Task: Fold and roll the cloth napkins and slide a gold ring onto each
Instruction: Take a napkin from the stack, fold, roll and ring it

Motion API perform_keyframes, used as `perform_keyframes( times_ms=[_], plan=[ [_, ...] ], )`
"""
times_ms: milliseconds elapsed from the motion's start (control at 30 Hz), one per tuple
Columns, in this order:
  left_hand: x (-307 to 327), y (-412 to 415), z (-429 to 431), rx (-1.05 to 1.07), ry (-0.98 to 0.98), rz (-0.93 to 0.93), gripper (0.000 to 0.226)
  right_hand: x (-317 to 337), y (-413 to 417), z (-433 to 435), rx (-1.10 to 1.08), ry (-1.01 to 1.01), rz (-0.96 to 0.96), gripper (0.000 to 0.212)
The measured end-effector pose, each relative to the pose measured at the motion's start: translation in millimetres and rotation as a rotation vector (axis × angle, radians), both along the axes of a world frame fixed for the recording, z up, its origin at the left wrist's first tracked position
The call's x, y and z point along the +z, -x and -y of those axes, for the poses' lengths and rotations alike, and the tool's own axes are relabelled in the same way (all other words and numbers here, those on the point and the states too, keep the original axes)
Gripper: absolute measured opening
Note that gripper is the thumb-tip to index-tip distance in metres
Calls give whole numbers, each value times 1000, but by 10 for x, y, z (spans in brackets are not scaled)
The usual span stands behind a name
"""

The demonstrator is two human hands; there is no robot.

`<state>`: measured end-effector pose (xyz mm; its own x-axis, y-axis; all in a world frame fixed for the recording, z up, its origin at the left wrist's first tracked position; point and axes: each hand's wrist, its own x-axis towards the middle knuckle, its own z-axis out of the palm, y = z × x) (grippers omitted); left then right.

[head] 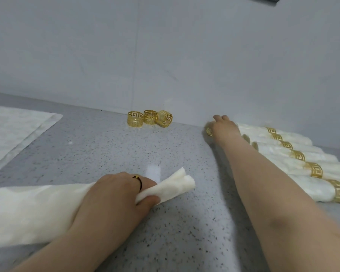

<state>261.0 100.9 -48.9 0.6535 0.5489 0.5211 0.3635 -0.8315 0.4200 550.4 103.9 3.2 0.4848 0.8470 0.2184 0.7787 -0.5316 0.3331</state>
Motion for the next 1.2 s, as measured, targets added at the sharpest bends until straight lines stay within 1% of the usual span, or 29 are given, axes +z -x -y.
perform_keyframes(
  times_ms=[100,167,200,233,367,467,533,600,633,667,700,800,833,900,933,1000,1033,1133,1200],
  plan=[
    [19,24,9,4,35,-21,55,-52,-69,1,-31,21,-33,43],
    [35,13,-10,-33,13,-112,35,-88,-126,-37,-53,-18,-82,40],
    [41,15,-16,-44,7,-117,27,-96,-145,-69,-61,-46,-118,38],
    [30,16,-23,-51,-15,-109,23,-103,-157,-84,-71,-75,-157,36],
    [-6,-10,-75,-104,-34,-85,22,-143,-261,-126,-115,-248,-264,31],
    [-33,-18,-105,-91,-48,-32,34,-154,-307,-74,-162,-411,-392,32],
    [-33,-12,-107,-78,-42,11,38,-128,-282,-11,-180,-513,-481,35],
    [7,-13,-68,-65,40,-12,43,-61,-196,80,-164,-577,-530,39],
    [17,-1,-49,-38,84,16,41,-15,-135,125,-141,-594,-548,39],
    [7,24,-35,-15,133,15,37,18,-66,174,-114,-596,-571,39],
    [25,46,-13,-11,140,-7,34,54,24,259,-95,-584,-597,39],
    [38,27,-13,-11,117,-73,22,45,309,544,-84,-496,-630,35],
    [61,23,-3,-6,109,-98,24,42,420,686,-75,-463,-625,32],
    [62,8,4,7,70,-140,41,39,663,964,-36,-380,-612,29],
    [85,17,23,16,84,-144,39,34,783,1097,-17,-332,-603,30],
    [118,7,48,34,107,-128,26,18,975,1299,19,-240,-575,33],
    [137,-2,58,42,102,-117,24,19,1044,1367,40,-207,-570,34],
    [123,7,56,67,140,-110,24,14,1131,1470,50,-179,-610,34],
    [107,5,56,68,151,-94,22,32,1137,1495,40,-171,-653,39]
  ],
)
